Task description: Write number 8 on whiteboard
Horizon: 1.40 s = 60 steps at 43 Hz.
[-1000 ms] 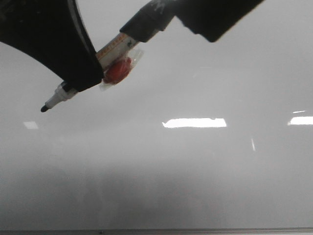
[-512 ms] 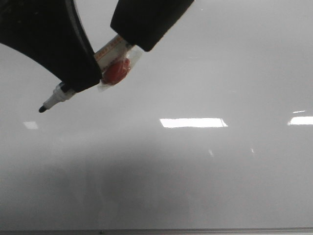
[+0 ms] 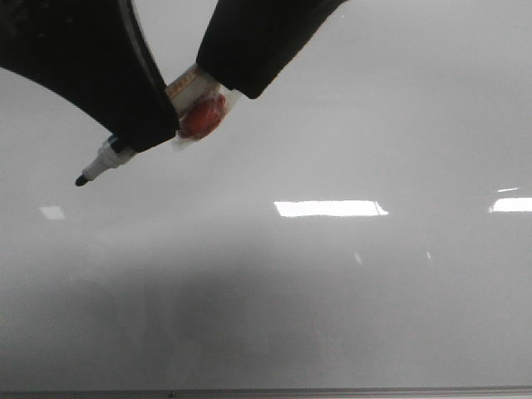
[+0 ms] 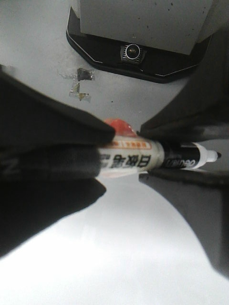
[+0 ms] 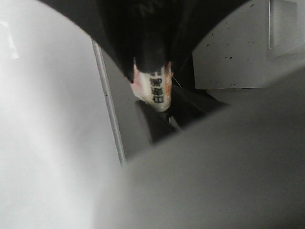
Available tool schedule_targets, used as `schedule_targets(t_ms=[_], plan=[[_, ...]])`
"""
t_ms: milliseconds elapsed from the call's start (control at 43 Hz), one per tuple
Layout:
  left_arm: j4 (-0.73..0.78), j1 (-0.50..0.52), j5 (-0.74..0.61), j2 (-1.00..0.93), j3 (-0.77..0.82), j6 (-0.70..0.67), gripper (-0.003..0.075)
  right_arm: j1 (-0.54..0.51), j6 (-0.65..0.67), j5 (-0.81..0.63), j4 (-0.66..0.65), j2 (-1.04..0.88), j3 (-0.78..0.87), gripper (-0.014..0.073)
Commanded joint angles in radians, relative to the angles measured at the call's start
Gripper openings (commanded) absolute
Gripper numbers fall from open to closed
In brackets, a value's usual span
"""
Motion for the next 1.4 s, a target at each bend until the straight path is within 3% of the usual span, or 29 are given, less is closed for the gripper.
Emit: schedule_targets(t_ms=[0,116,349,419,558,721,953,1023,1209,1372], plan=[[-0.072,-0.001,-0.103,-0.057,-0.038,-0.020,-0.0020,-0.006,-0.009,-0.032,0.023,-0.029,-0.031,-0.0071],[-0.072,-0.001,-0.088,-0.075,-0.038,-0.022,0.0013,-0.018,-0.008,0.000,0.020,-0.029,-0.031,-0.0067],[0.041,-0.001,-0.058,-0.085,-0.021,-0.191,0.0273,-0.103,-0.006,0.057,0.058,-0.081,0.003,-0.0067],[0.105,-0.001,-0.071,-0.090,0.004,-0.239,0.0307,-0.133,-0.007,0.048,0.061,-0.121,0.038,-0.0067],[0.075,0.031,-0.188,-0.154,0.095,-0.243,0.0302,-0.200,-0.007,-0.009,0.083,-0.223,0.148,-0.0067],[-0.045,0.172,-0.355,-0.302,0.278,-0.255,0.0285,-0.240,-0.007,-0.163,0.186,-0.275,0.295,-0.0067],[-0.144,0.294,-0.476,-0.521,0.473,-0.255,0.0057,-0.240,-0.023,-0.338,0.346,-0.249,0.368,-0.0067],[-0.173,0.305,-0.506,-0.584,0.513,-0.255,-0.0022,-0.240,-0.073,-0.373,0.408,-0.226,0.367,-0.0067],[-0.186,0.307,-0.549,-0.726,0.575,-0.255,-0.0020,-0.240,-0.256,-0.477,0.655,-0.140,0.366,-0.0067],[-0.186,0.307,-0.560,-0.748,0.579,-0.255,-0.0020,-0.240,-0.429,-0.417,0.843,-0.049,0.310,-0.0067]])
